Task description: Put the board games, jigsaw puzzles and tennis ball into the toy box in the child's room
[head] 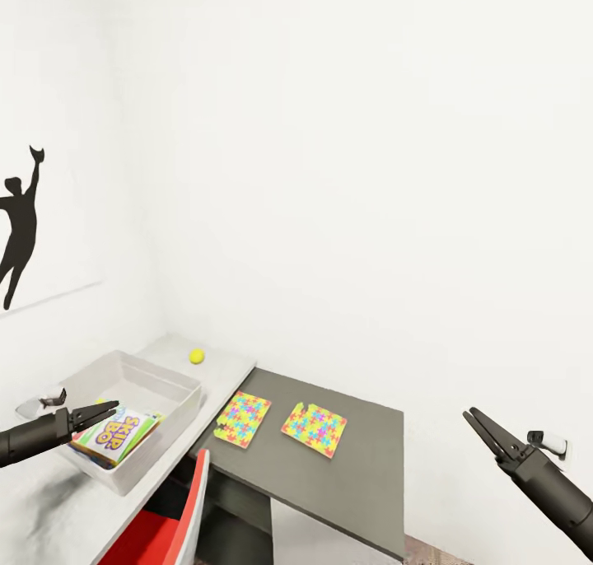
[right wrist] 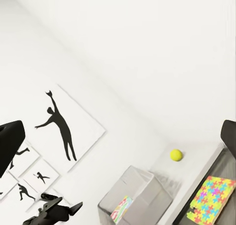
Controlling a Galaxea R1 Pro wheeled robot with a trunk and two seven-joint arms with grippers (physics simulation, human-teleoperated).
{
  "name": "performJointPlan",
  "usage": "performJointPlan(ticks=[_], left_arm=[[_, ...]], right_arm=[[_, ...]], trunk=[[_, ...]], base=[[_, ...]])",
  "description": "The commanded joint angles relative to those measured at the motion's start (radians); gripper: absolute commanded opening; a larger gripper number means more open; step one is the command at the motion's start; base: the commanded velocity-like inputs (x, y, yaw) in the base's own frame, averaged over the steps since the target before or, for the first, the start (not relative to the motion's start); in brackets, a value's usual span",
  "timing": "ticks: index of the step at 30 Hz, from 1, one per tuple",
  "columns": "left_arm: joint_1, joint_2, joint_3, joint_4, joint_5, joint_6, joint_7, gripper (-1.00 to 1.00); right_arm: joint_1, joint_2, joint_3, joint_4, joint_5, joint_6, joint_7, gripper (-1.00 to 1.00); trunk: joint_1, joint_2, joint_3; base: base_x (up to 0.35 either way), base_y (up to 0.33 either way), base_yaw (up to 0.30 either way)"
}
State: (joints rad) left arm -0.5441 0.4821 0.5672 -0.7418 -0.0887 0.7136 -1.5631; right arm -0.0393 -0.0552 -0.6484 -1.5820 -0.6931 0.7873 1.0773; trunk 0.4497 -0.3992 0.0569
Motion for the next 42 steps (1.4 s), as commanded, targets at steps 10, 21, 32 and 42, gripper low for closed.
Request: performJointPlan(ticks=[10, 21, 32, 42], left_arm=[[0.000, 0.000, 0.003, -0.001, -0.009, 0.010, -0.008, 1.00], [0.000, -0.001, 0.003, -0.001, -0.009, 0.010, -0.008, 1.00], [0.000, -0.001, 0.003, -0.001, -0.010, 0.010, -0.008, 1.00], [0.000, -0.002, 0.003, -0.001, -0.010, 0.010, -0.008, 1.00]], right_arm=[[-0.001, 0.000, 0.000, 0.005, -0.003, 0.006, 0.001, 1.00], [-0.002, 0.000, 0.001, 0.014, -0.003, 0.006, -0.001, 1.00], [-0.002, 0.000, 0.001, 0.014, -0.003, 0.006, -0.001, 1.00], [-0.002, 0.000, 0.001, 0.014, -0.003, 0.006, 0.001, 1.00]], trunk=[[0.000, -0.001, -0.010], [0.000, -0.001, -0.018], [0.000, -0.001, -0.019], [0.000, -0.001, -0.017]], base=[[0.000, 0.000, -0.230], [0.000, 0.000, -0.249], [0.000, 0.000, -0.275], [0.000, 0.000, -0.266]])
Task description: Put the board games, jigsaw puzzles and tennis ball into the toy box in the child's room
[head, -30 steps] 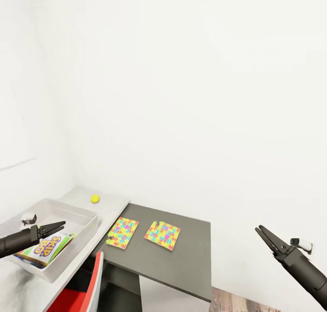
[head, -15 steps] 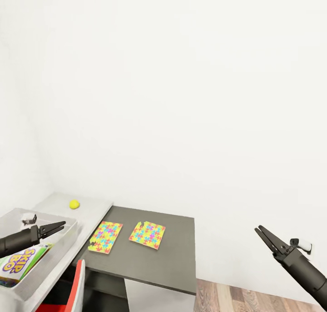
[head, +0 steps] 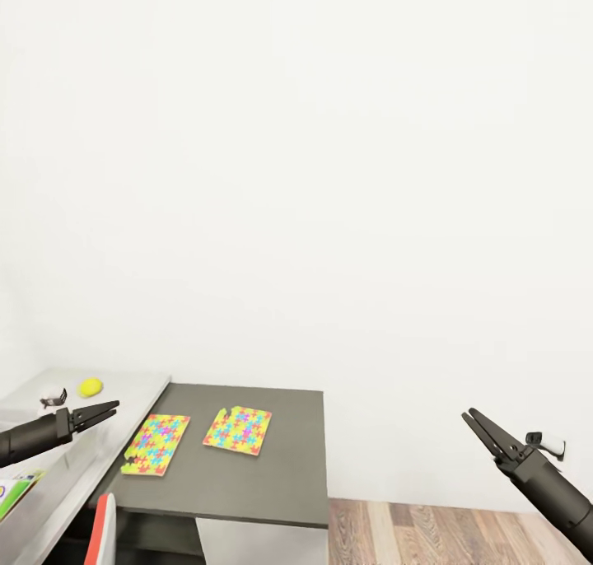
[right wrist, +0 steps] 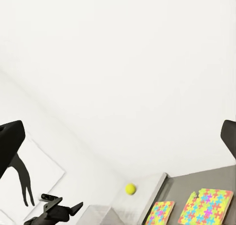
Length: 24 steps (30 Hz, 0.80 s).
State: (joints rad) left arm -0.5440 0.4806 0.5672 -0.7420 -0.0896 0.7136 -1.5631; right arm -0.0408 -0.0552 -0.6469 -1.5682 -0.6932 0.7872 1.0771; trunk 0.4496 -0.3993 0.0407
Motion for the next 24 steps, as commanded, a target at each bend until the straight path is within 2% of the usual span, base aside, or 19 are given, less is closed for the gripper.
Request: performJointPlan(ticks=[1, 24], left_arm=[[-0.001, 0.000, 0.003, -0.001, -0.010, 0.010, -0.008, 1.00], [-0.001, -0.005, 0.003, -0.001, -0.009, 0.007, -0.008, 1.00]], right_arm=[[-0.001, 0.000, 0.000, 0.000, -0.003, 0.006, 0.001, 1.00], [-0.001, 0.000, -0.002, 0.000, -0.003, 0.006, 0.001, 1.00]], trunk=[[0.000, -0.001, 0.000], [0.000, -0.001, 0.001]], base=[[0.000, 0.000, -0.137], [0.064, -0.007, -0.025]])
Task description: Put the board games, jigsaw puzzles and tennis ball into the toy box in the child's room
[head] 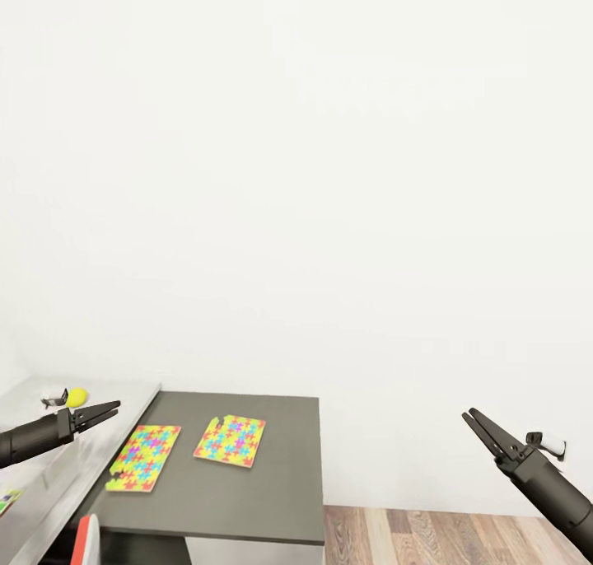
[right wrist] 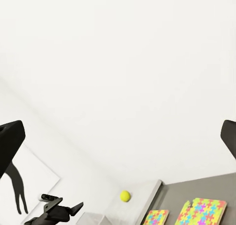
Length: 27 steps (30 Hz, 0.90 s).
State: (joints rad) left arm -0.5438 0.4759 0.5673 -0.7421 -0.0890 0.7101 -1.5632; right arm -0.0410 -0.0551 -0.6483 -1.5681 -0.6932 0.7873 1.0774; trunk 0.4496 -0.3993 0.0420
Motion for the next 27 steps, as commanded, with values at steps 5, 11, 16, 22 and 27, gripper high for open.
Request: performJointPlan(ticks=[5, 11, 16, 22, 27], left_arm=[[-0.001, -0.002, 0.003, -0.001, -0.009, 0.010, -0.008, 1.00], [-0.001, -0.002, 0.003, 0.000, -0.009, 0.009, -0.008, 1.00], [-0.001, -0.002, 0.003, 0.000, -0.009, 0.009, -0.008, 1.00], [-0.001, -0.001, 0.003, -0.001, -0.009, 0.009, -0.008, 1.00], [-0.001, -0.002, 0.003, 0.000, -0.009, 0.009, -0.008, 1.00]], right_arm=[[0.000, 0.000, -0.001, 0.000, -0.003, 0.006, 0.001, 1.00], [0.000, 0.000, -0.001, 0.000, -0.003, 0.006, 0.001, 1.00], [0.000, 0.000, -0.001, 0.000, -0.003, 0.006, 0.001, 1.00], [0.000, 0.000, -0.001, 0.000, -0.003, 0.006, 0.001, 1.00], [0.000, 0.000, -0.001, -0.001, -0.003, 0.006, 0.001, 1.00]], trunk=[[0.000, -0.001, 0.003], [0.000, -0.001, 0.010], [0.000, -0.001, 0.016], [0.000, -0.001, 0.019], [0.000, -0.001, 0.020]], base=[[0.063, -0.028, -0.113], [0.140, -0.125, -0.172], [0.139, -0.142, -0.181], [0.045, -0.052, -0.084], [0.077, 0.030, -0.018]])
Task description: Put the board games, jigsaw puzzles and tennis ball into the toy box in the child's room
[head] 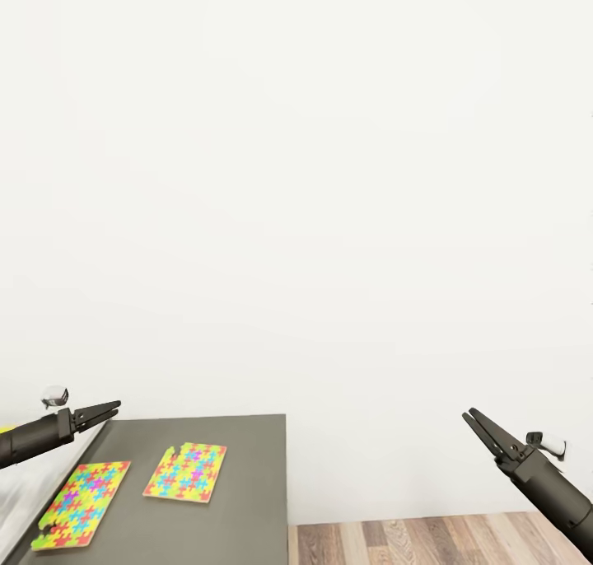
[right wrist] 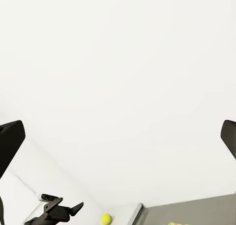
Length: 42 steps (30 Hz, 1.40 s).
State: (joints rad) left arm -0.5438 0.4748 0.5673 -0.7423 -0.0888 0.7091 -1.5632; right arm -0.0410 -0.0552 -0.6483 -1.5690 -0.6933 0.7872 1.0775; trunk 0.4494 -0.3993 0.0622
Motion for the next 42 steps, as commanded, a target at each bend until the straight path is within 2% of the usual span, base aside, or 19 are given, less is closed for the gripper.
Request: performJointPlan(ticks=[1, 42], left_arm=[[-0.001, -0.001, 0.003, 0.000, -0.009, 0.011, -0.008, 1.00], [-0.001, -0.002, 0.002, 0.000, -0.011, 0.011, -0.008, 1.00]], right_arm=[[0.000, 0.000, -0.001, 0.000, -0.003, 0.006, 0.001, 1.00], [0.000, 0.001, 0.001, 0.000, -0.003, 0.006, -0.001, 1.00]], trunk=[[0.001, -0.001, 0.000], [0.001, -0.001, 0.000]], base=[[0.186, 0.124, -0.006], [0.076, 0.018, -0.001]])
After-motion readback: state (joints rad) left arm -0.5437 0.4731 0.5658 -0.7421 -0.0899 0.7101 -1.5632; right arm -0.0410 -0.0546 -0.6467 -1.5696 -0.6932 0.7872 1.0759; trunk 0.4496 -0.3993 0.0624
